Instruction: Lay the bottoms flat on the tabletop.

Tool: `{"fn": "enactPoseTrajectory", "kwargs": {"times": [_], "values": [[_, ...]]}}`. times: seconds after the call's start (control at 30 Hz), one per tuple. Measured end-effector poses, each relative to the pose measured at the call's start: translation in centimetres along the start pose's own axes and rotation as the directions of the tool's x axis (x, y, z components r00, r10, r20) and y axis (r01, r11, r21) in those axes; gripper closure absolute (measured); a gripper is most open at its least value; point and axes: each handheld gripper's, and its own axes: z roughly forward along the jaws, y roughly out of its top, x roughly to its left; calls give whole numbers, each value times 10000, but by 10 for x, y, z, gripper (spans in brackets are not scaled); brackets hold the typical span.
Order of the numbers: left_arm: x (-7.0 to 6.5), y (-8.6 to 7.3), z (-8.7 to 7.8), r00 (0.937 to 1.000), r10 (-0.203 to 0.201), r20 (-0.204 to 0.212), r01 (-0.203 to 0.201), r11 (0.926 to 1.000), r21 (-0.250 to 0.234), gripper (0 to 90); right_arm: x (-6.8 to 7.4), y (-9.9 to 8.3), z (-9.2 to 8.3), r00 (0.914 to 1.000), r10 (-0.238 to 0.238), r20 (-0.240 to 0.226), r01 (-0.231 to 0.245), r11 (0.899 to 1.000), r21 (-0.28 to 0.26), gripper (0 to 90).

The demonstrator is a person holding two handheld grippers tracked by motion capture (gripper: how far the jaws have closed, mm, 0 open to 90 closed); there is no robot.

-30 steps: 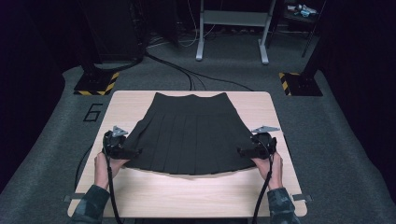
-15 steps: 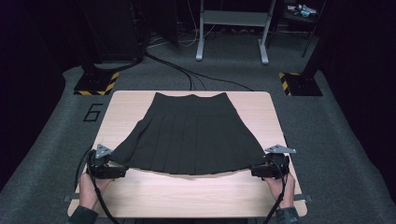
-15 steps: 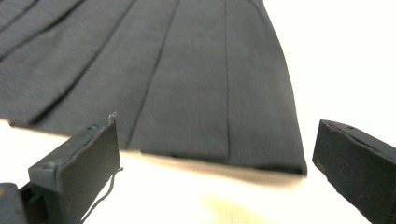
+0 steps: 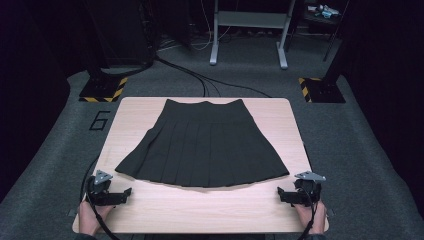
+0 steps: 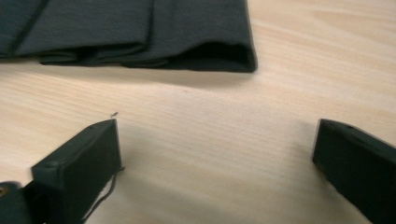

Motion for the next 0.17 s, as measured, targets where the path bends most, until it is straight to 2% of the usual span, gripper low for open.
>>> {"fn": "enactPoseTrajectory", "kwargs": {"times": [0.17], "values": [[2, 3, 4, 9985, 377, 388, -374, 9993, -86, 0, -3, -3, 1, 9997, -199, -128, 195, 9993, -324, 0]]}}
